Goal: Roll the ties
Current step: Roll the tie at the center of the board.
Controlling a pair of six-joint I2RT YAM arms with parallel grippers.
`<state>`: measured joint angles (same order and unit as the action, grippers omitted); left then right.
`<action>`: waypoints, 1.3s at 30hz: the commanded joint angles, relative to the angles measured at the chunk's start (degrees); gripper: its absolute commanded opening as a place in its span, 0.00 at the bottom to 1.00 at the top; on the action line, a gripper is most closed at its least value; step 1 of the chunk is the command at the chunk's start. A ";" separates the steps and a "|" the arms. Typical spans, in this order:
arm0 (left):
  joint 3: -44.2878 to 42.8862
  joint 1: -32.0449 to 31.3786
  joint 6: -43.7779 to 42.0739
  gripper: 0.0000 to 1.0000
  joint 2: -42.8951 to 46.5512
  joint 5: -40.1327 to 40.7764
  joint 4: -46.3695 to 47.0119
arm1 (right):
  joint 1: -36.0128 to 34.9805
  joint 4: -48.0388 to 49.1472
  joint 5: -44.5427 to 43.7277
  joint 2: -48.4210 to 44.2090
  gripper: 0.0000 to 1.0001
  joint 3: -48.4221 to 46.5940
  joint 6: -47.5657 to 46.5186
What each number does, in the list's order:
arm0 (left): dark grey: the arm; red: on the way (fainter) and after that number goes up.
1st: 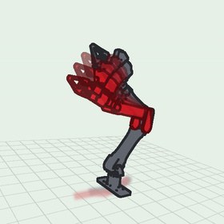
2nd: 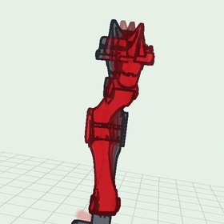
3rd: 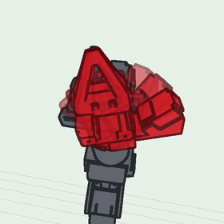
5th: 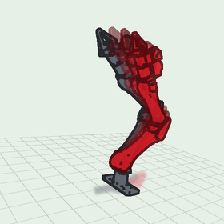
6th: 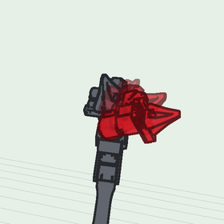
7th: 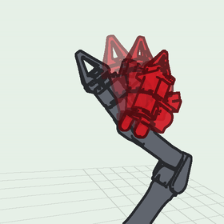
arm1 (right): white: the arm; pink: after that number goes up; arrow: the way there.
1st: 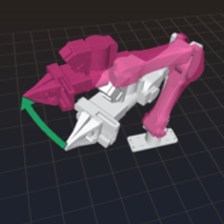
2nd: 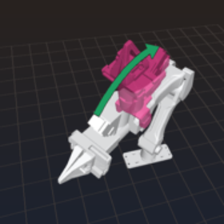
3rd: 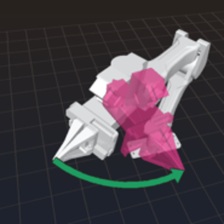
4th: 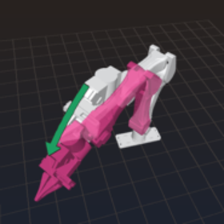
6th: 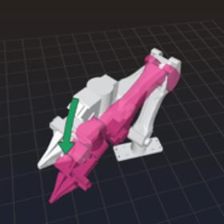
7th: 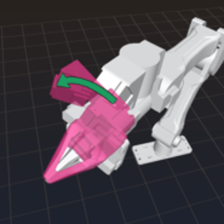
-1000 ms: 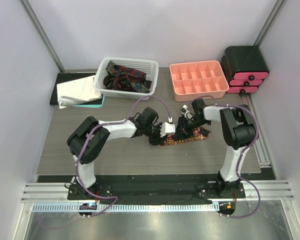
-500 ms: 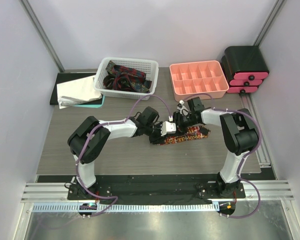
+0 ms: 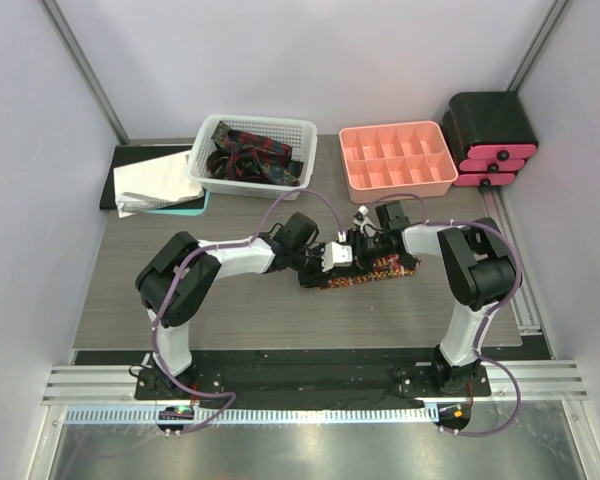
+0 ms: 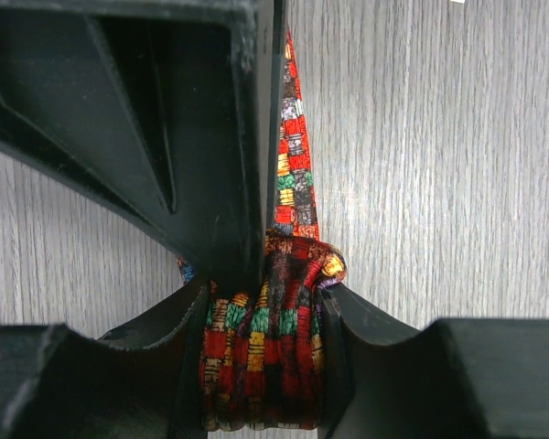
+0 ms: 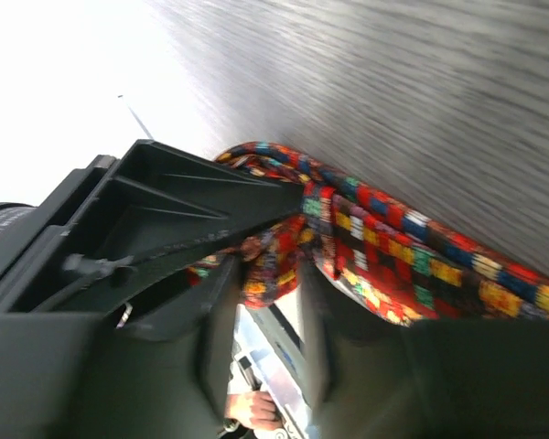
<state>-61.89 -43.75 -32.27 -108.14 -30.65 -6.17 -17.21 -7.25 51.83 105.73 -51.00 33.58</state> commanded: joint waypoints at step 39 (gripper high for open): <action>-0.43 1.29 -0.25 0.48 -3.66 3.85 -7.89 | 0.42 -0.57 -2.17 2.81 0.01 1.79 -2.73</action>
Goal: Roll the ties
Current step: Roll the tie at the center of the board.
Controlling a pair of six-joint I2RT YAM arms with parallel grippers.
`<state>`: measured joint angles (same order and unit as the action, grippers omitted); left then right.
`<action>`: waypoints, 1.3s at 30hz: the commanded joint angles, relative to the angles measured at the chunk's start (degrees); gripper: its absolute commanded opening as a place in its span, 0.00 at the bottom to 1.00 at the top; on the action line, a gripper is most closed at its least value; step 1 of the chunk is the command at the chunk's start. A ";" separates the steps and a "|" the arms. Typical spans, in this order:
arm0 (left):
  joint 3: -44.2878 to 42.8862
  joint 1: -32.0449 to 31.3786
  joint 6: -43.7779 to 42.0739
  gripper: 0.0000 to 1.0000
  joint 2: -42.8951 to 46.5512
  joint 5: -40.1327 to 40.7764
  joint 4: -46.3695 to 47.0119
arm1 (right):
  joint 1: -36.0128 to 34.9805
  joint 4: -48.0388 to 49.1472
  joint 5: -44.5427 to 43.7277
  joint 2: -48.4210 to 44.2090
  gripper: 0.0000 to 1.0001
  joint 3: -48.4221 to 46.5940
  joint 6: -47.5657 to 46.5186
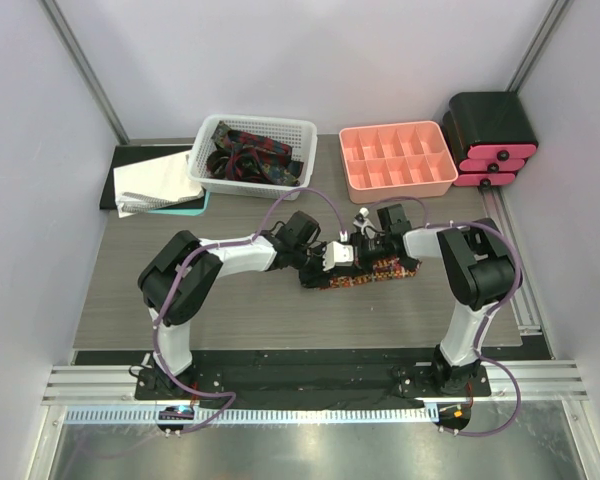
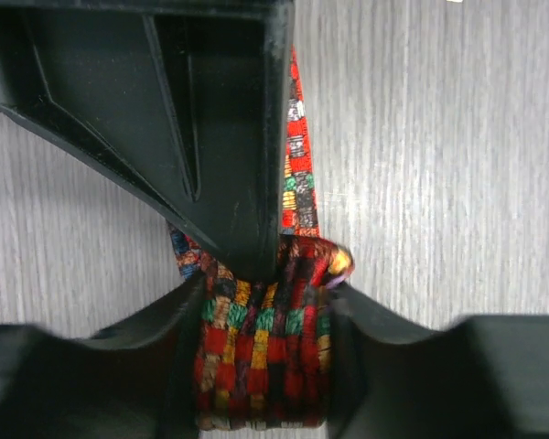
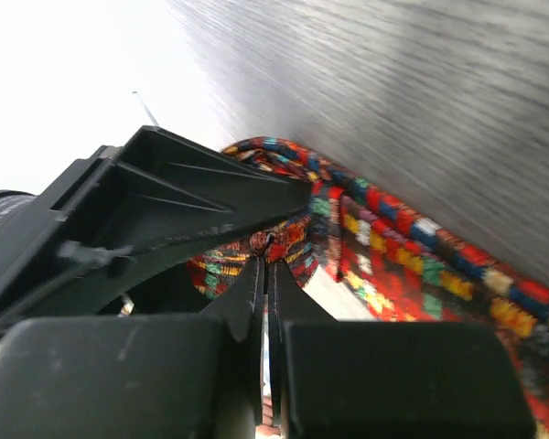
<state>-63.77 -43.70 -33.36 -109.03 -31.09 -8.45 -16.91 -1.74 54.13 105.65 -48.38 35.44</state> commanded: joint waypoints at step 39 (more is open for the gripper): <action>5.06 -0.51 6.01 0.42 1.37 -2.31 11.35 | 1.88 -15.05 -10.36 8.97 0.01 -5.85 -9.87</action>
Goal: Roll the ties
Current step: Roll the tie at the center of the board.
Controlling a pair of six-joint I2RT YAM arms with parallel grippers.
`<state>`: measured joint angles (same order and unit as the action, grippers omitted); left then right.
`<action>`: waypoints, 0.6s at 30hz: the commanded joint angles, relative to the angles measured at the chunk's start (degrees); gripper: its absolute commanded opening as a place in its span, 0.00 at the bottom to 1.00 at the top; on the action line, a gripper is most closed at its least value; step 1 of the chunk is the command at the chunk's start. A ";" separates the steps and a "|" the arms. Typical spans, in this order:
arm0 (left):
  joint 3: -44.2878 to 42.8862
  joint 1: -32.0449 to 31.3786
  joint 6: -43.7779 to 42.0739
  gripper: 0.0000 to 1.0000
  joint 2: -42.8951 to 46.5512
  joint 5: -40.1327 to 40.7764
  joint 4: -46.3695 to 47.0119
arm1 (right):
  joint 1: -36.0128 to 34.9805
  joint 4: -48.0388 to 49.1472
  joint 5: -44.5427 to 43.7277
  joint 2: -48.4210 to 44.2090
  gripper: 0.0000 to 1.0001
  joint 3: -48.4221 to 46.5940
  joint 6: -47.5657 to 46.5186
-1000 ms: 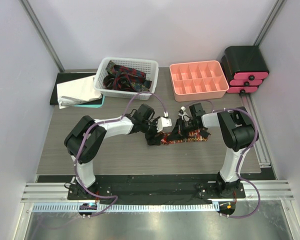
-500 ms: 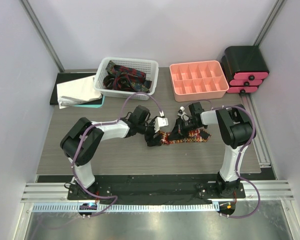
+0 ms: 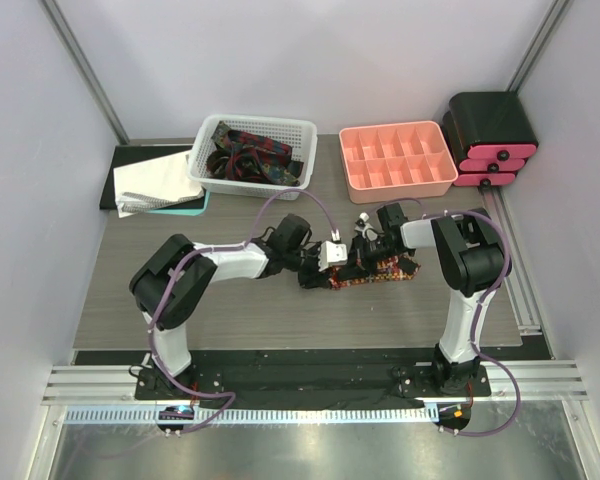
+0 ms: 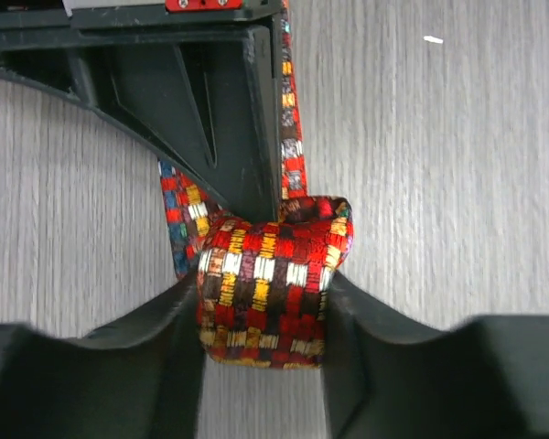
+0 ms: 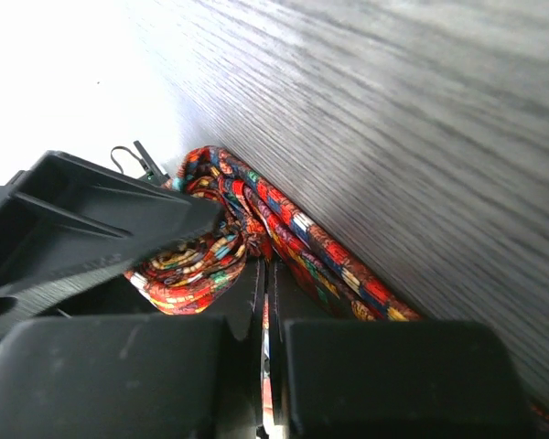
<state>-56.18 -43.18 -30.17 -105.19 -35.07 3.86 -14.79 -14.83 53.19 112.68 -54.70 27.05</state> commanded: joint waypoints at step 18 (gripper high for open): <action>-1.47 0.73 2.92 0.10 -3.18 4.57 -3.68 | 4.15 -7.66 -9.76 -3.18 0.20 -1.74 -5.69</action>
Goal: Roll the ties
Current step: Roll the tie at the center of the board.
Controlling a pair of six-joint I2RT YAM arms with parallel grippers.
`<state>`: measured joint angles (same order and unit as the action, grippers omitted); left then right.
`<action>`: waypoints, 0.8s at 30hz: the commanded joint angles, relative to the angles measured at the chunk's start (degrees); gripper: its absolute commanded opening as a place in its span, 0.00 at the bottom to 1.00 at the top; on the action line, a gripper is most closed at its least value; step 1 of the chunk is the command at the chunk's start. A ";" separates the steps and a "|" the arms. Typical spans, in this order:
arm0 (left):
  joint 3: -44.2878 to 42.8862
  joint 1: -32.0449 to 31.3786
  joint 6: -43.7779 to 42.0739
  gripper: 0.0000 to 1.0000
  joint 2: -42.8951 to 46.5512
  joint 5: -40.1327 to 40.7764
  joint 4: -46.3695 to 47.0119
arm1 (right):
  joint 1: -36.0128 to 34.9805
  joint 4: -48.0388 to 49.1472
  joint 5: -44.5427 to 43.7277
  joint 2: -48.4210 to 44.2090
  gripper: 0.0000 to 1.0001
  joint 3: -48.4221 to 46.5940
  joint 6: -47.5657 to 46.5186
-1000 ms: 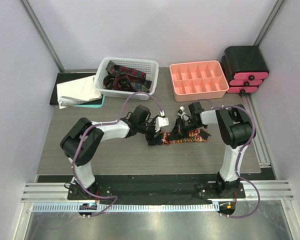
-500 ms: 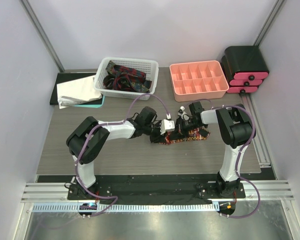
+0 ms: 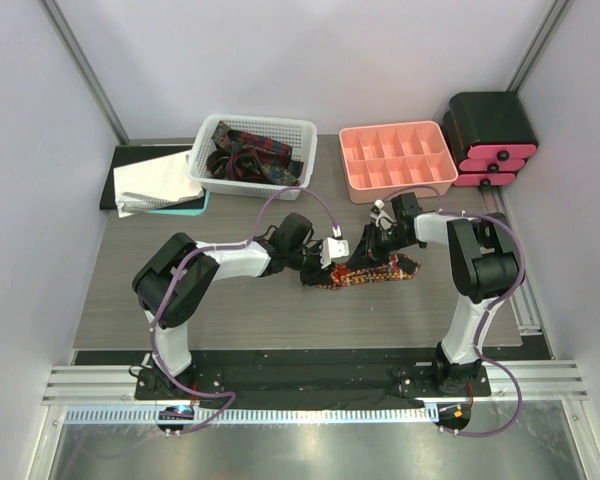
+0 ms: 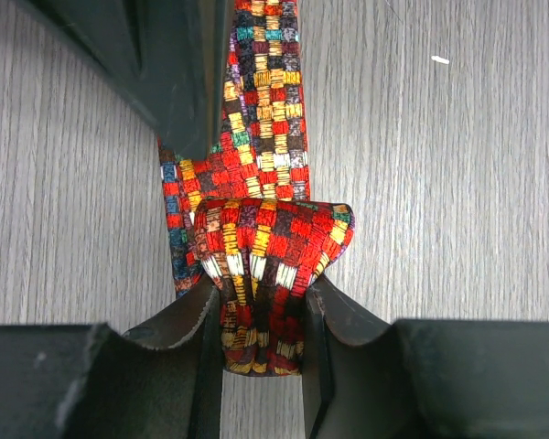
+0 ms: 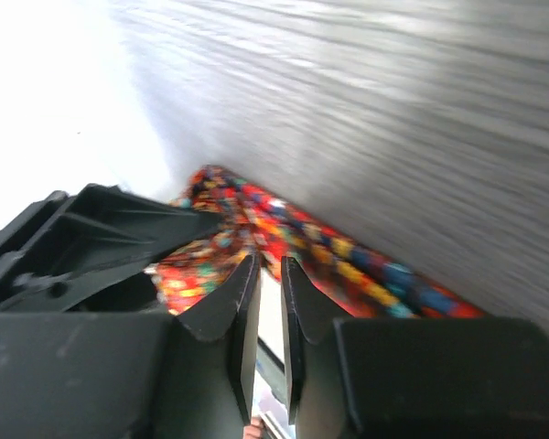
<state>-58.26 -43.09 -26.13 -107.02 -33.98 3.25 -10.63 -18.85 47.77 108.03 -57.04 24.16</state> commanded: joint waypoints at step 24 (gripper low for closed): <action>-4.76 -1.82 -2.52 0.20 -5.65 15.26 -15.29 | -0.09 -4.62 2.85 -2.99 0.45 -0.80 -3.87</action>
<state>-63.99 -44.77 -26.44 -108.36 -25.65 -4.38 -10.02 -23.20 50.09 109.97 -57.89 20.82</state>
